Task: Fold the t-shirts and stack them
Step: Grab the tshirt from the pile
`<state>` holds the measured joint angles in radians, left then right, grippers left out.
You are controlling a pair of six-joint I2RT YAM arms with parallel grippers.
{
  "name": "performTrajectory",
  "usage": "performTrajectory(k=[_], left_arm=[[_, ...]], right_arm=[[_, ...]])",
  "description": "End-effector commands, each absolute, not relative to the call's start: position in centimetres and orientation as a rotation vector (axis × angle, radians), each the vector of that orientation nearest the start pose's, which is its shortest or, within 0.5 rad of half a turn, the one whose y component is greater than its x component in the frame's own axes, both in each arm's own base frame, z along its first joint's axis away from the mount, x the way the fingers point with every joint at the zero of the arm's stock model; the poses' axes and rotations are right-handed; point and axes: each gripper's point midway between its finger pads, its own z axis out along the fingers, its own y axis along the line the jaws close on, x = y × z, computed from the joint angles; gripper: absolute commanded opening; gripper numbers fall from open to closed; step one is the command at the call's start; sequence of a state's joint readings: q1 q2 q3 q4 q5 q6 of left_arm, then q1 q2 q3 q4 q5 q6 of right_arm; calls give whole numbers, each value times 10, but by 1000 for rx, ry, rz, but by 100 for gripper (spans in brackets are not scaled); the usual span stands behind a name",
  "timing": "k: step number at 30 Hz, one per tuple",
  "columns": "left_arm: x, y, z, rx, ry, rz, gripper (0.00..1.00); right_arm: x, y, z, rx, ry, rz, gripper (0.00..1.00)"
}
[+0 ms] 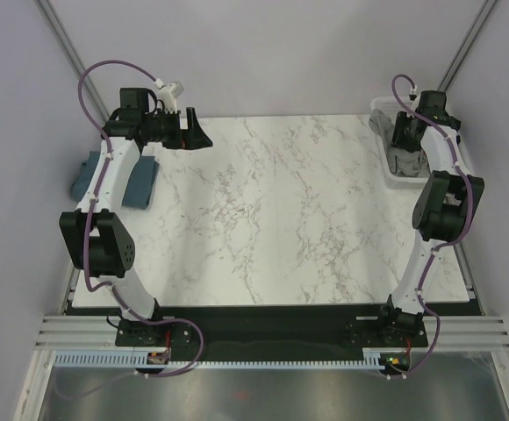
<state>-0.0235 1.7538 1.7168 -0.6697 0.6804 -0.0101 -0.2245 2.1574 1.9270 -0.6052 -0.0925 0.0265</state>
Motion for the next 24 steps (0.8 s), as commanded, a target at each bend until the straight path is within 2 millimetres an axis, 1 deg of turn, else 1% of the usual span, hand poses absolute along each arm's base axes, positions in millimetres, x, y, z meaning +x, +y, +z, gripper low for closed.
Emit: performTrajectory(k=[1, 2, 4, 5, 8, 10, 11, 12, 13, 14, 15, 16, 17, 18, 19, 20, 21, 22, 24], left_arm=[[458, -122, 277, 376, 2107, -773, 96], [459, -122, 275, 372, 2111, -771, 95], [459, -122, 274, 369, 2115, -775, 95], [459, -122, 274, 368, 2115, -774, 95], [461, -119, 272, 359, 2119, -755, 94], [463, -117, 272, 346, 2120, -738, 94], [465, -114, 272, 330, 2124, -711, 95], [466, -112, 275, 324, 2119, -696, 95], [467, -109, 276, 317, 2118, -674, 96], [471, -102, 276, 292, 2121, -612, 99], [473, -97, 277, 278, 2122, -579, 100], [475, -92, 276, 274, 2123, -540, 99], [478, -84, 273, 268, 2131, -477, 100], [480, -78, 267, 301, 2134, -412, 100], [481, -74, 265, 300, 2140, -373, 100], [483, -66, 261, 283, 2151, -309, 100], [485, -62, 259, 264, 2161, -279, 100], [485, -59, 260, 248, 2160, -263, 100], [489, -55, 266, 216, 2146, -238, 100]], right_arm=[[540, -110, 162, 232, 2322, -20, 47], [542, -110, 168, 234, 2308, -22, 26], [544, -112, 183, 229, 2274, -33, 6], [545, -113, 192, 226, 2254, -40, 0], [548, -112, 226, 224, 2176, -39, 0], [550, -107, 264, 195, 2096, -32, 0], [551, -100, 280, 162, 2060, -16, 0], [548, -94, 307, 113, 2007, -24, 0], [550, -80, 337, 30, 1939, -37, 0], [549, -67, 356, -33, 1898, -18, 0], [542, -56, 385, -86, 1834, -21, 0], [540, -33, 414, -199, 1756, -46, 0], [535, -17, 431, -271, 1708, -61, 0], [522, 0, 457, -361, 1634, -103, 0], [516, 47, 468, -489, 1569, -97, 0], [509, 64, 478, -624, 1501, -181, 0], [493, 83, 497, -676, 1426, -194, 0], [484, 119, 510, -731, 1339, -167, 0], [468, 149, 534, -764, 1231, -149, 0]])
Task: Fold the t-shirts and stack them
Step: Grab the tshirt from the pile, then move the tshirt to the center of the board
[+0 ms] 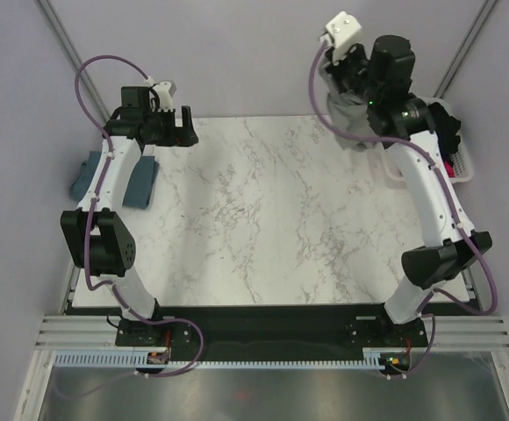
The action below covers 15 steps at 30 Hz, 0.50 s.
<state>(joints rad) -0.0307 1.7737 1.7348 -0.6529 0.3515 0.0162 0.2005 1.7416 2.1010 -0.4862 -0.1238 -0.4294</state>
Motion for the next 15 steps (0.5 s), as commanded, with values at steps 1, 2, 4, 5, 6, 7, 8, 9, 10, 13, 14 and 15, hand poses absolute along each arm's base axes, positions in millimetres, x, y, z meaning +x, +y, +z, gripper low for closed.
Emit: performTrajectory(k=[1, 2, 4, 5, 6, 7, 8, 9, 10, 13, 14, 15], left_arm=[[491, -51, 267, 198, 2143, -216, 100], [493, -46, 268, 176, 2140, -182, 100], [494, -42, 270, 163, 2135, -157, 100], [494, -39, 271, 152, 2134, -137, 100], [494, -37, 272, 151, 2133, -127, 100], [492, -34, 276, 145, 2126, -111, 100], [490, -33, 277, 139, 2123, -103, 100], [488, -32, 274, 137, 2131, -94, 100], [486, -31, 275, 135, 2130, -89, 100], [479, -28, 277, 141, 2126, -75, 100], [476, -29, 278, 144, 2123, -81, 100], [473, -29, 275, 145, 2132, -84, 100]], right_arm=[[452, 175, 560, -763, 1145, -101, 0], [446, 185, 573, -752, 1109, -72, 0], [431, 207, 608, -695, 1035, 34, 0], [428, 211, 617, -676, 1019, 61, 0], [429, 216, 619, -652, 1024, 102, 0], [428, 217, 621, -645, 1019, 111, 0], [432, 217, 613, -650, 1040, 106, 0], [430, 213, 609, -653, 1051, 84, 0], [446, 216, 568, -703, 1132, 48, 0], [455, 209, 481, -797, 1304, -8, 0], [455, 209, 455, -821, 1355, -10, 0], [448, 204, 440, -828, 1385, -3, 0]])
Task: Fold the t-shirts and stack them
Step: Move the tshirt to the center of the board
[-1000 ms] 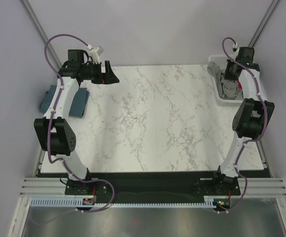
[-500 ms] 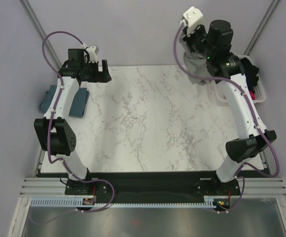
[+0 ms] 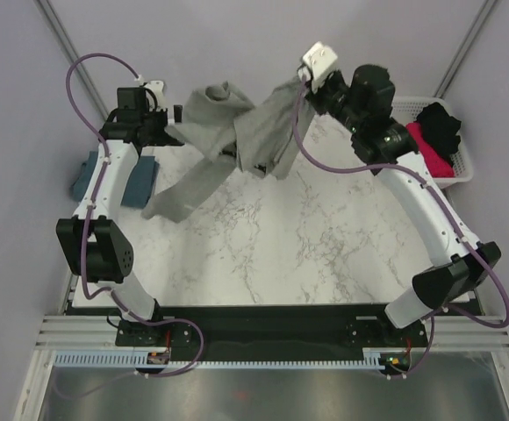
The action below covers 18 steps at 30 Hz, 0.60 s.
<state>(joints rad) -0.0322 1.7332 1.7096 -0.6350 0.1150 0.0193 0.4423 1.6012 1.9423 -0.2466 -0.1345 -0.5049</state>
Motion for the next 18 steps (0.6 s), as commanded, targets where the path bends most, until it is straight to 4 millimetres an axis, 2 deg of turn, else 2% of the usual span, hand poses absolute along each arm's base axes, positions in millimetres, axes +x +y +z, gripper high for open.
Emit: performTrajectory(k=[1, 2, 3, 4, 5, 6, 8, 9, 10, 11, 12, 13, 14, 16, 17, 18], left_arm=[[472, -30, 275, 147, 2133, -89, 100], [471, -30, 273, 151, 2136, -92, 100], [469, -30, 271, 149, 2141, -93, 100], [468, -30, 269, 150, 2147, -95, 100], [467, -31, 268, 154, 2151, -99, 100], [463, -33, 265, 169, 2164, -109, 100], [456, -36, 260, 190, 2186, -130, 100], [449, -38, 252, 199, 2212, -147, 100], [440, -40, 250, 202, 2226, -164, 99], [433, -44, 245, 207, 2240, -194, 97], [421, -47, 225, 192, 2297, -225, 96], [411, -50, 215, 194, 2331, -253, 95], [400, -50, 192, 181, 2397, -266, 92], [389, -47, 163, 163, 2495, -259, 90], [383, -46, 151, 155, 2538, -256, 88], [379, -44, 143, 150, 2563, -247, 88]], right_arm=[[448, 205, 384, -877, 1494, 20, 0], [445, 206, 354, -918, 1554, 28, 0], [443, 205, 324, -941, 1624, 36, 4], [438, 199, 282, -965, 1730, 36, 25], [436, 196, 262, -963, 1791, 40, 36], [434, 188, 237, -959, 1865, 14, 52], [433, 186, 233, -901, 1903, 41, 70], [433, 186, 239, -871, 1902, 57, 75], [436, 189, 253, -842, 1875, 86, 76], [436, 193, 259, -831, 1865, 113, 76], [437, 199, 259, -814, 1873, 158, 75], [435, 211, 266, -833, 1850, 229, 75], [438, 218, 255, -839, 1874, 266, 73], [441, 230, 251, -824, 1891, 341, 71], [444, 239, 235, -837, 1920, 392, 70], [447, 246, 241, -807, 1921, 437, 70]])
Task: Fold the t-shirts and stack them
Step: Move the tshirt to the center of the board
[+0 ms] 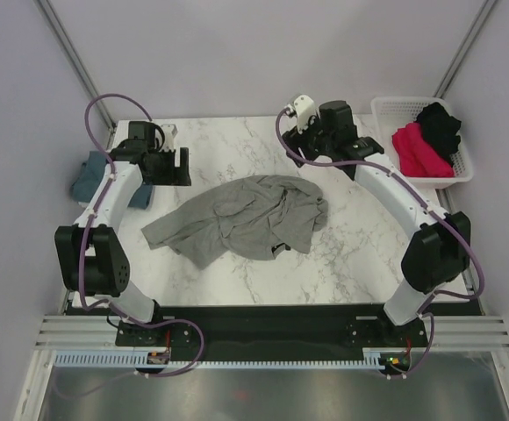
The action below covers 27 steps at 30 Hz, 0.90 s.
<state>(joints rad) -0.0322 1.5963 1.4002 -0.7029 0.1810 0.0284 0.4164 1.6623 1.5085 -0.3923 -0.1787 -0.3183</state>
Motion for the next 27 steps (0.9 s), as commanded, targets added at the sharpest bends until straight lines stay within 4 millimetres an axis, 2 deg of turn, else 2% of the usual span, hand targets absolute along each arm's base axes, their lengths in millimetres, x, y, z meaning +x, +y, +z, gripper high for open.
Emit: performTrajectory(k=[1, 2, 4, 5, 7, 8, 9, 10, 11, 13, 14, 22, 27], left_arm=[[375, -42, 136, 145, 2584, -241, 88], [368, -41, 128, 141, 2608, -243, 88], [364, -41, 120, 139, 2631, -245, 88], [363, -41, 110, 137, 2660, -248, 88], [362, -40, 103, 131, 2680, -249, 88], [361, -38, 100, 124, 2689, -248, 88], [361, -37, 100, 122, 2691, -248, 88], [360, -37, 100, 120, 2691, -248, 88], [359, -37, 100, 120, 2692, -248, 88], [359, -37, 99, 120, 2694, -248, 88], [357, -37, 99, 120, 2694, -248, 88], [356, -36, 95, 117, 2708, -249, 88], [361, -36, 100, 118, 2691, -247, 88]], right_arm=[[450, 252, 238, -801, 1930, 471, 70], [450, 263, 225, -827, 1949, 542, 70], [445, 281, 221, -879, 1956, 625, 71], [442, 292, 201, -921, 1988, 695, 71], [435, 306, 194, -965, 2011, 781, 71], [436, 311, 176, -980, 2043, 802, 71], [434, 318, 171, -996, 2050, 810, 71], [434, 320, 165, -1012, 2056, 809, 71], [436, 322, 147, -1041, 2080, 805, 71], [434, 327, 142, -1079, 2101, 836, 71], [435, 328, 128, -1094, 2127, 849, 70], [428, 331, 103, -1130, 2188, 851, 67], [427, 328, 84, -1136, 2233, 828, 66]])
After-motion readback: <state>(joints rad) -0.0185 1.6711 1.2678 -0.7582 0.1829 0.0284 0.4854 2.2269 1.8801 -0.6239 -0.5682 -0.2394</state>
